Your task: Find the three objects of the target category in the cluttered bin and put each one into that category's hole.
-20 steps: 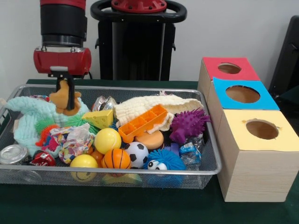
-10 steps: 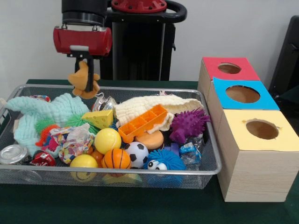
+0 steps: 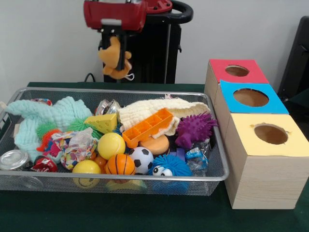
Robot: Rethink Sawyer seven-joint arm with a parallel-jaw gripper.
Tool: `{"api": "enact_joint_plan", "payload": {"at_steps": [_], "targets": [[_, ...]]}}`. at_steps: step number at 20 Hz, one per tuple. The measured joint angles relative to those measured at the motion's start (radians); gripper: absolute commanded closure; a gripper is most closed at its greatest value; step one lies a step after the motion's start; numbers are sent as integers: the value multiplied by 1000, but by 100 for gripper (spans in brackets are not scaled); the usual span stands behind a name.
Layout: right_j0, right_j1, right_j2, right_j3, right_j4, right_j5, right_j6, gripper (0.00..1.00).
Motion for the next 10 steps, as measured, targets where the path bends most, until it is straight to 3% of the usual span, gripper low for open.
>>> {"api": "enact_joint_plan", "payload": {"at_steps": [5, 10], "targets": [[49, -94, -5, 0, 76, 148, 0, 100], [113, -162, -33, -2, 102, 249, 1, 100]]}}
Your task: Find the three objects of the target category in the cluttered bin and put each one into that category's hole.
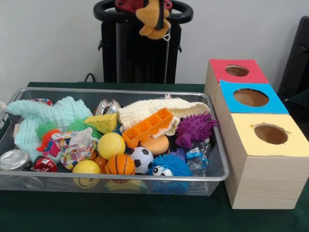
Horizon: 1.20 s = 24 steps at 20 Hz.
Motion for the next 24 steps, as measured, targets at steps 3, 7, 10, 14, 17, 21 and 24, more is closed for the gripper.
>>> {"api": "enact_joint_plan", "payload": {"at_steps": [3, 7, 10, 14, 17, 21, 24], "targets": [[26, -23, -8, 0, 8, 9, 0, 100], [81, -49, -36, -1, 17, 10, 2, 100], [134, -58, -71, -1, 18, 10, 7, 100], [210, -61, -121, -1, 18, 10, 31, 100], [262, -62, -156, -1, 18, 10, 53, 100], [319, -61, -200, -1, 18, 7, 87, 100], [360, -62, -230, -1, 18, 1, 110, 100]]}}
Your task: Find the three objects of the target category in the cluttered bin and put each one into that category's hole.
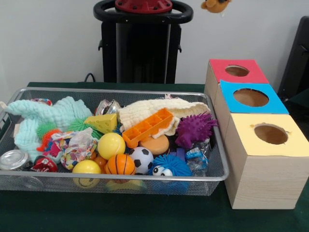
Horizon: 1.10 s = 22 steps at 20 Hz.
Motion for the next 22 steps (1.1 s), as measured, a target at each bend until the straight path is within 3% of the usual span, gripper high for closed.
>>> {"api": "enact_joint_plan", "payload": {"at_steps": [8, 17, 22], "targets": [[46, -5, -31, 19, 0, -85, 31, 100], [42, 37, -31, 113, 0, -387, 87, 100], [40, 80, -31, 153, 1, -491, 117, 100]]}}
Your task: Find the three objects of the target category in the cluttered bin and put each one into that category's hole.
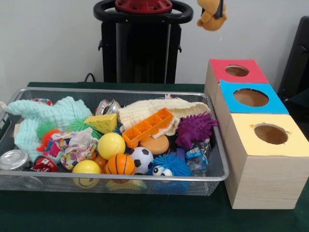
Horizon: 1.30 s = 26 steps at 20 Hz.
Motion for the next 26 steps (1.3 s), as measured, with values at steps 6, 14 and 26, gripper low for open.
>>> {"api": "enact_joint_plan", "payload": {"at_steps": [6, 14, 26], "targets": [[16, 56, 0, 34, 0, -52, 27, 100], [48, 135, 1, 43, 2, -117, 28, 100], [114, 190, 1, 61, 46, -158, 29, 100]]}}
